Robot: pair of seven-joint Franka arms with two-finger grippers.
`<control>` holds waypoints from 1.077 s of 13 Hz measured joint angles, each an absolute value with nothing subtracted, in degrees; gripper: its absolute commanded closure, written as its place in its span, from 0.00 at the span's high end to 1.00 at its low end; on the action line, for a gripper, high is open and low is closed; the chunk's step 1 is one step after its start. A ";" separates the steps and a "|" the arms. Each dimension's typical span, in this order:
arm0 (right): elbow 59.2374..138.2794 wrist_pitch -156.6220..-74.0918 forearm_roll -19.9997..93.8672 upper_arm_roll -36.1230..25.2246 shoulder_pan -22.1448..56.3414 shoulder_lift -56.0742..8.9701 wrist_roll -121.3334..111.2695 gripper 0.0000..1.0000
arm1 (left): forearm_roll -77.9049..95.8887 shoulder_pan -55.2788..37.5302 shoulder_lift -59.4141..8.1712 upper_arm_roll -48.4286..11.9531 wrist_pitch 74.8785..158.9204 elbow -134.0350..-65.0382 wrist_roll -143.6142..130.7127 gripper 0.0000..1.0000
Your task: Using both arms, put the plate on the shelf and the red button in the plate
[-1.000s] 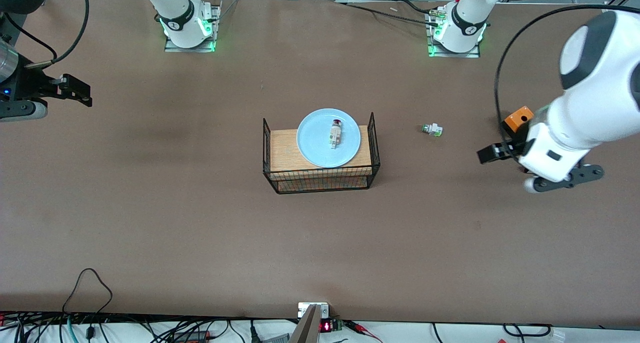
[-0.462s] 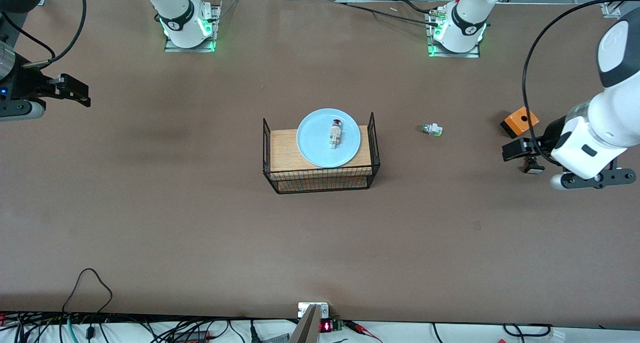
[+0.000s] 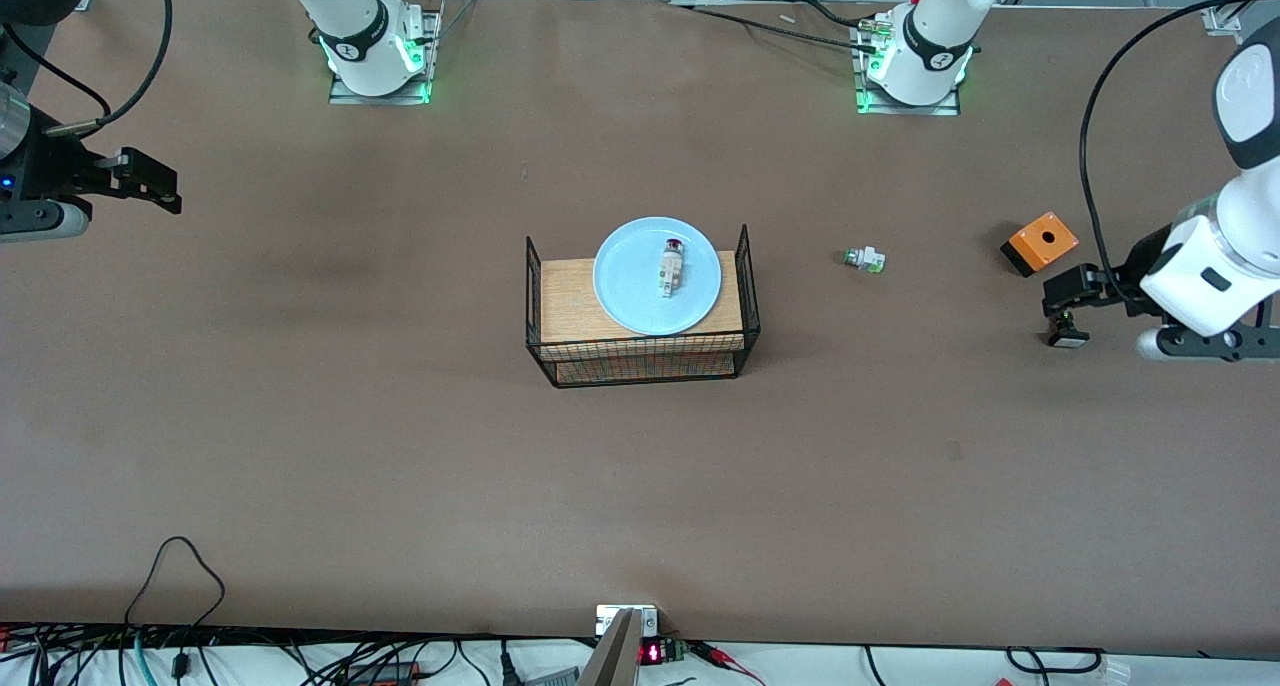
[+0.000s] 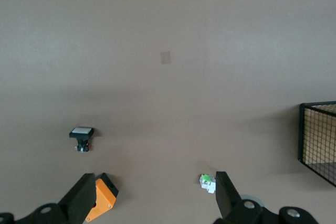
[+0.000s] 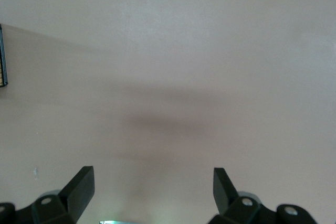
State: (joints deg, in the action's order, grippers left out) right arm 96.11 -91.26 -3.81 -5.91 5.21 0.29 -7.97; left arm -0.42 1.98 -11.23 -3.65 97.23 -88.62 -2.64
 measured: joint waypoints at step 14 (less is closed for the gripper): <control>96.10 -91.26 -3.81 -5.94 5.21 0.29 -7.97 1.00 | -0.41 4.50 -7.34 -2.76 97.62 -89.08 -2.77 1.00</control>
State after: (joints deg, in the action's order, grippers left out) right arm 96.10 -91.26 -3.81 -5.94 5.21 0.29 -7.97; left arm -0.41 4.50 -7.34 -2.76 97.62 -89.08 -2.77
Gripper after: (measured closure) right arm 0.000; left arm 0.000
